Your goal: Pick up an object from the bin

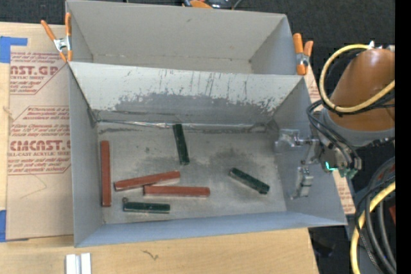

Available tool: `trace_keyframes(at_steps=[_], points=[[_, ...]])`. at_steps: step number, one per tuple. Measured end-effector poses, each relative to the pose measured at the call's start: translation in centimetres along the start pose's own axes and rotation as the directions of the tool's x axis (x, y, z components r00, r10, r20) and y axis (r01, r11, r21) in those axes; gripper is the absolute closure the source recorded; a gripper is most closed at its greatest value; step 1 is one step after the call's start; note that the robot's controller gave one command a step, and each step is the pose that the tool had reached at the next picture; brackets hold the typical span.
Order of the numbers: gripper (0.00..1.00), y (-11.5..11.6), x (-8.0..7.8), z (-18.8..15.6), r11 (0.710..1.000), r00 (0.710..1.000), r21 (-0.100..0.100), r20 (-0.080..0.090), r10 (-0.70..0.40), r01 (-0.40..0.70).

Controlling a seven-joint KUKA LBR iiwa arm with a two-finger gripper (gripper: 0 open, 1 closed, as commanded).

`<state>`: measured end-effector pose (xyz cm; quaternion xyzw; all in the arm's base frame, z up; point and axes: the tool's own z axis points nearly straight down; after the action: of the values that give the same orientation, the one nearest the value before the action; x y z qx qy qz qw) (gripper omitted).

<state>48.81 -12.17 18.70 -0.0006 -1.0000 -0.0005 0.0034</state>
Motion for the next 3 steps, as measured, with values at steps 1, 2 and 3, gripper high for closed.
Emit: trace_keyframes(at_steps=[1,2,3], points=[[0.0,4.2,-1.7,12.2,0.997,0.997,-0.002,0.001,-0.078,0.078],[1.0,4.1,-1.9,11.7,0.997,0.997,0.001,0.007,-0.076,0.076],[1.0,2.2,-7.3,-1.1,0.998,0.998,0.005,0.018,-0.067,0.067]])
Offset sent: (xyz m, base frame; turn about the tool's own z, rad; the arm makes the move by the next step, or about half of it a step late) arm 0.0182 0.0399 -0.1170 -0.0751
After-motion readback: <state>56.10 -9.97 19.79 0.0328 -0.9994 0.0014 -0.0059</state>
